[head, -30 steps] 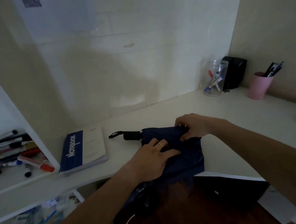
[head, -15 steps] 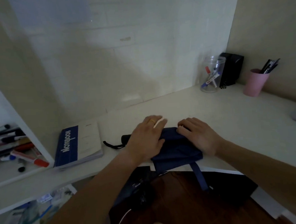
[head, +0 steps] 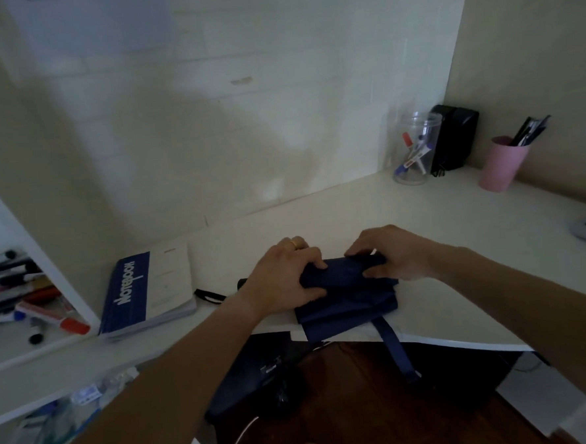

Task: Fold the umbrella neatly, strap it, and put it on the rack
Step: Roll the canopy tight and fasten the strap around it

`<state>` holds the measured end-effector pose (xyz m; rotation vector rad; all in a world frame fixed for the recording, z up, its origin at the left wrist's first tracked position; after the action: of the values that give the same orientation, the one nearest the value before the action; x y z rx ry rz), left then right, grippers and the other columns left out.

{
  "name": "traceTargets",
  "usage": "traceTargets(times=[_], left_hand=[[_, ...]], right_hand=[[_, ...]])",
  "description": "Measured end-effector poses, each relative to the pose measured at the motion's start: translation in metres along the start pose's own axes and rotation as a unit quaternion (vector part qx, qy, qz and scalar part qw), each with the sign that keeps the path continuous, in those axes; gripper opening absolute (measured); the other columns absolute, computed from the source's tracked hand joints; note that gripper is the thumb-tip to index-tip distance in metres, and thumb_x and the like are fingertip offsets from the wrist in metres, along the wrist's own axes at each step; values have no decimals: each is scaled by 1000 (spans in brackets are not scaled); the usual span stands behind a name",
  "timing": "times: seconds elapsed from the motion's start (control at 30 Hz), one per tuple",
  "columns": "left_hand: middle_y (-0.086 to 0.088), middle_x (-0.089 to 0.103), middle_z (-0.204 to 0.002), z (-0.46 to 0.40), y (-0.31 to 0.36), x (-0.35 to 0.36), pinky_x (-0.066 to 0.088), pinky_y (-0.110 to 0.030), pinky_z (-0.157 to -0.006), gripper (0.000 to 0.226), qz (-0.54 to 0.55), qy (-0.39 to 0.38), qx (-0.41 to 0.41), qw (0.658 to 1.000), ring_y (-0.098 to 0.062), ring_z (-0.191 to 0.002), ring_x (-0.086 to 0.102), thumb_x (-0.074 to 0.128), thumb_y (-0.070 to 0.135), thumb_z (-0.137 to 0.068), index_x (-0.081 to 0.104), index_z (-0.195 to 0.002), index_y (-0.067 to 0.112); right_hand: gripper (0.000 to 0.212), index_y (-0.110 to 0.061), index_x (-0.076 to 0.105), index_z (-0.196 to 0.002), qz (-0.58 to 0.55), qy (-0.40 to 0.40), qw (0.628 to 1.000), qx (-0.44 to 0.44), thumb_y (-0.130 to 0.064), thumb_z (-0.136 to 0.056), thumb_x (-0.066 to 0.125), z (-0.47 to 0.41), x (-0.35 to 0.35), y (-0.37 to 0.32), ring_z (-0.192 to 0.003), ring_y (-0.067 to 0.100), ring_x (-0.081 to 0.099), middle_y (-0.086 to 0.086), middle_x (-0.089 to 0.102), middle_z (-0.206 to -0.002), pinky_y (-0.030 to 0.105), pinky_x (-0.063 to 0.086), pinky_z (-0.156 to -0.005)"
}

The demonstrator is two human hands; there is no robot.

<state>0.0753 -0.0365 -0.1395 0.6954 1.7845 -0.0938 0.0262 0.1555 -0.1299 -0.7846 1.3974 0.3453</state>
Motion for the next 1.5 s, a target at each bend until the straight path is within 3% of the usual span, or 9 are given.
traceTargets(times=[0.1,0.23,0.5,0.67,0.97,1.03,1.13,1.33,1.5], left_hand=[[4,65,-119,1,-11,-2,49,-33,-97,34,126,-47,-64,989,-11,-108,59,79,41,-82,68,-112,32],[-1,67,-120,3,-8,6,50,-33,-96,57,77,-33,-61,995,-16,-108,62,80,34,-82,59,-134,23],[-9,56,-98,9,29,13,50,-41,-66,34,-96,127,95,983,-23,-85,53,80,17,-71,65,-102,13],[2,57,-101,2,32,5,49,-28,-73,37,-4,41,76,996,-13,-90,53,83,38,-73,67,-103,23],[7,70,-104,8,23,19,55,-34,-83,26,151,-68,-64,984,-12,-91,65,78,40,-85,63,-101,27],[7,69,-102,13,25,21,55,-37,-79,29,136,-62,-59,987,-15,-87,65,77,42,-84,56,-100,31],[7,66,-97,18,34,22,52,-36,-73,30,105,-40,-49,992,-15,-83,60,75,42,-85,49,-97,32],[7,65,-105,19,40,26,51,-35,-74,32,57,4,-80,995,-15,-92,60,72,46,-84,50,-103,34],[5,62,-101,14,53,28,51,-36,-75,35,19,23,-57,998,-16,-91,59,73,43,-82,50,-104,29]], right_hand=[[41,-25,62,-124,34,25,999,-30,-24,-84,74,3,3,-3,-102,15,58,-4,60,-115,29,47,-89],[42,-23,55,-118,60,72,993,-74,-19,-81,74,12,8,-7,-99,17,51,-2,52,-114,33,47,-85],[24,-42,56,-102,-93,24,995,-14,-28,-86,68,30,2,8,-88,17,68,-3,70,-102,44,56,-79],[33,-33,48,-104,-17,87,996,-34,-18,-84,70,45,2,0,-64,12,55,-6,64,-78,35,49,-65],[30,-27,53,-115,-4,232,973,-8,-23,-90,68,91,31,-18,-109,17,65,-4,67,-124,35,55,-88],[40,-23,60,-122,35,265,963,13,-38,-87,71,110,40,-28,-128,17,53,1,57,-141,35,50,-102],[60,-17,65,-122,92,314,942,78,-53,-75,78,145,56,-40,-122,23,52,6,56,-133,38,49,-95],[43,-8,74,-104,175,345,918,94,6,-64,83,157,80,-47,-84,28,60,7,66,-95,37,50,-68],[41,-8,77,-94,203,326,923,15,3,-56,86,153,76,-69,-71,24,64,7,68,-86,33,53,-59]])
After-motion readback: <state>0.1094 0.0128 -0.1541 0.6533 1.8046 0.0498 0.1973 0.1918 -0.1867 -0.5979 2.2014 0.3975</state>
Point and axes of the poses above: each hand's wrist, its own z-axis away from the middle knuckle, its own x-axis out of the palm, y = z × x, the point moved 6 cm from there along -z, towards the middle knuckle
